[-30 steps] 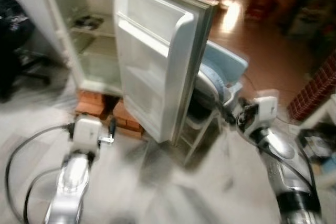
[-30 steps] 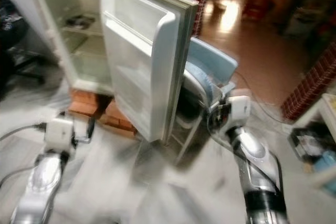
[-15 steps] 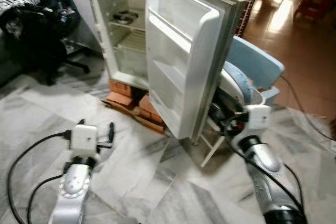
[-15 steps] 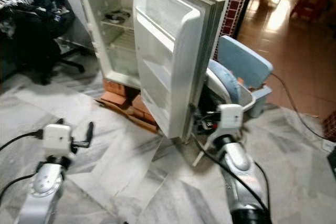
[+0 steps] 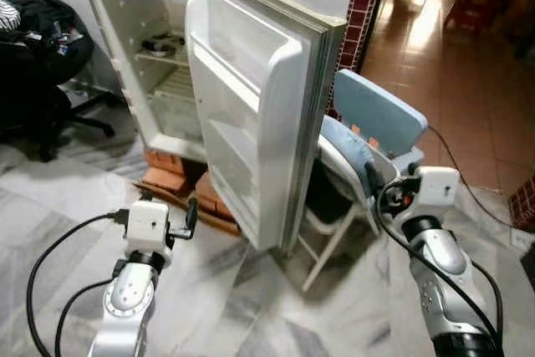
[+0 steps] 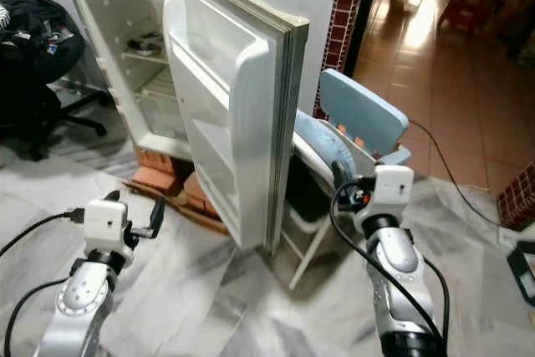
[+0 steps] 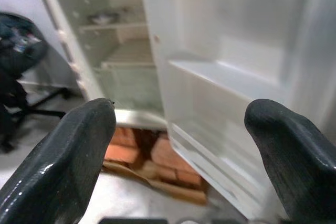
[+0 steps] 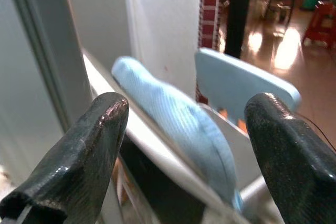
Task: Restocking fridge
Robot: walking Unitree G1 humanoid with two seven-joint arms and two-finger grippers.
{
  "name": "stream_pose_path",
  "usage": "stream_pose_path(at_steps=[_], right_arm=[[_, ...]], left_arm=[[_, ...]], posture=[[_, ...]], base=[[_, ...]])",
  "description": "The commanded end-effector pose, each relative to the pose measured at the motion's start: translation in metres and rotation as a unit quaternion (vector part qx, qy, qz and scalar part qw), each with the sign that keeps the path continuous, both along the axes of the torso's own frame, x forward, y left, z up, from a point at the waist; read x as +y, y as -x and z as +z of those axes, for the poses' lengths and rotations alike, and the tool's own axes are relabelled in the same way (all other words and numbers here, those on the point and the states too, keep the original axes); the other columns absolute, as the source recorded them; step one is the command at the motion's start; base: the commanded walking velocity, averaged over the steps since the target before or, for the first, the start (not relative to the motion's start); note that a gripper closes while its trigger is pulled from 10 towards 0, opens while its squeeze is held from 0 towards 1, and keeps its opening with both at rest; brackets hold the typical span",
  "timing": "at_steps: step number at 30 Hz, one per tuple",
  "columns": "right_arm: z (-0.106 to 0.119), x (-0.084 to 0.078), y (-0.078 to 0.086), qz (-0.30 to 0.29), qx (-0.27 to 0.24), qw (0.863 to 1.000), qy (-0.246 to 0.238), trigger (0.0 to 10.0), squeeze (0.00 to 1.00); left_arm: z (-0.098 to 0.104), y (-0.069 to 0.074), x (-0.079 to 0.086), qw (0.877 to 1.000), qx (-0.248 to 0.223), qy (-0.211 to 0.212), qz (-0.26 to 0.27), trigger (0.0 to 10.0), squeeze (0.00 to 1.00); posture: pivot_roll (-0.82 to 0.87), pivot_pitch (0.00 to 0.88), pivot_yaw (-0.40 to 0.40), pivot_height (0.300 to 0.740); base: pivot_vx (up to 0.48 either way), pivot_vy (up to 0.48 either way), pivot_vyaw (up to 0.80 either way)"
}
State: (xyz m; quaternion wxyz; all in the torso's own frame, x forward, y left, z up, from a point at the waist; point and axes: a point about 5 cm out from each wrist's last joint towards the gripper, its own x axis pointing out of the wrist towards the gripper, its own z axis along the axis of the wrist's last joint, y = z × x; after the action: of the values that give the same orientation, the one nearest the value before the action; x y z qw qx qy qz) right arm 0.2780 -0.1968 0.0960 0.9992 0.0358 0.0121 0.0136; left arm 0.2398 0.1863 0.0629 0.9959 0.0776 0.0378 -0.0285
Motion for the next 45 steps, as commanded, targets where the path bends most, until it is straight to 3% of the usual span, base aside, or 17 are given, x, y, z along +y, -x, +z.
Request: stream_pose_path(at_steps=[1,8,16,21,23,24,25,26,28,29,31,32,33,34,36,42,45], right_arm=[[0.004,0.011,-0.003,0.014,-0.012,1.0,-0.004,10.0,0.0],[0.008,0.014,-0.009,0.031,-0.027,0.999,0.004,10.0,0.0],[0.02,0.014,-0.036,-0.001,-0.03,0.999,0.016,10.0,0.0],[0.024,0.013,-0.05,0.0,-0.023,1.0,-0.005,10.0,0.0],[0.031,0.015,-0.064,0.003,-0.023,0.999,-0.031,10.0,0.0],[0.031,0.015,-0.064,0.003,-0.023,0.999,-0.031,10.0,0.0],[0.038,0.02,-0.072,0.011,-0.029,0.999,-0.038,10.0,0.0],[0.038,0.02,-0.072,0.011,-0.029,0.999,-0.038,10.0,0.0],[0.056,0.04,-0.083,0.062,-0.054,0.995,-0.063,10.0,0.0],[0.063,0.049,-0.086,0.091,-0.065,0.991,-0.075,10.0,0.0],[0.063,0.049,-0.086,0.091,-0.065,0.991,-0.075,10.0,0.0],[0.067,0.059,-0.086,0.127,-0.073,0.985,-0.088,10.0,0.0],[0.067,0.059,-0.086,0.127,-0.073,0.985,-0.088,10.0,0.0],[0.067,0.082,-0.074,0.22,-0.081,0.969,-0.078,10.0,0.0],[0.065,0.09,-0.067,0.255,-0.081,0.961,-0.07,10.0,0.0],[0.057,0.086,-0.064,0.272,-0.077,0.957,-0.06,10.0,0.0],[0.056,0.08,-0.063,0.273,-0.072,0.958,-0.058,10.0,0.0]], left_arm=[[0.002,-0.001,0.008,1.0,0.0,-0.007,0.011,10.0,0.0],[0.001,-0.001,0.009,1.0,0.004,-0.006,0.02,10.0,0.0],[-0.005,0.002,0.005,0.999,0.035,0.021,0.016,10.0,0.0],[-0.009,0.004,-0.005,0.991,0.067,0.113,-0.002,10.0,0.0],[-0.013,0.008,-0.027,0.961,0.119,0.248,-0.038,10.0,0.0],[-0.013,0.008,-0.027,0.961,0.119,0.248,-0.038,10.0,0.0],[-0.013,0.01,-0.04,0.941,0.14,0.302,-0.066,10.0,0.0],[-0.013,0.01,-0.04,0.941,0.14,0.302,-0.066,10.0,0.0],[-0.014,0.014,-0.066,0.897,0.182,0.382,-0.131,10.0,0.0],[-0.014,0.014,-0.074,0.882,0.197,0.4,-0.152,10.0,0.0],[-0.014,0.014,-0.074,0.882,0.197,0.4,-0.152,10.0,0.0],[-0.016,0.014,-0.08,0.866,0.216,0.421,-0.159,10.0,0.0],[-0.016,0.014,-0.08,0.866,0.216,0.421,-0.159,10.0,0.0],[-0.014,0.001,-0.08,0.807,0.248,0.507,-0.174,10.0,0.0],[-0.008,-0.005,-0.08,0.774,0.245,0.552,-0.191,10.0,0.0],[-0.001,-0.016,-0.097,0.745,0.248,0.592,-0.182,10.0,0.0],[-0.005,-0.027,-0.11,0.753,0.266,0.573,-0.184,10.0,0.0]], posture=[[0.02,0.0,-0.036,0.74],[0.03,0.0,-0.028,0.74],[0.05,0.0,-0.028,0.74],[0.05,0.0,-0.03,0.74],[0.05,0.0,-0.029,0.74],[0.05,0.0,-0.029,0.74],[0.05,0.0,-0.033,0.74],[0.05,0.0,-0.033,0.74],[0.04,0.0,-0.039,0.74],[0.04,0.0,-0.042,0.74],[0.04,0.0,-0.042,0.74],[0.04,0.0,-0.043,0.74],[0.04,0.0,-0.043,0.74],[0.01,0.0,-0.047,0.74],[0.01,0.0,-0.046,0.74],[-0.02,0.0,-0.051,0.74],[-0.04,0.0,-0.058,0.74]], base=[[0.0,0.0,0.0],[0.0,0.0,0.23],[0.0,0.0,0.8],[0.0,0.0,0.0],[0.0,0.0,0.0],[0.0,0.0,0.0],[0.0,0.0,0.0],[0.0,0.0,0.0],[0.0,0.0,0.0],[0.0,0.0,0.0],[0.0,0.0,0.0],[0.0,0.0,0.0],[0.0,0.0,0.0],[0.0,0.0,0.0],[0.0,0.0,0.0],[0.0,0.0,0.0],[0.0,0.0,0.0]])
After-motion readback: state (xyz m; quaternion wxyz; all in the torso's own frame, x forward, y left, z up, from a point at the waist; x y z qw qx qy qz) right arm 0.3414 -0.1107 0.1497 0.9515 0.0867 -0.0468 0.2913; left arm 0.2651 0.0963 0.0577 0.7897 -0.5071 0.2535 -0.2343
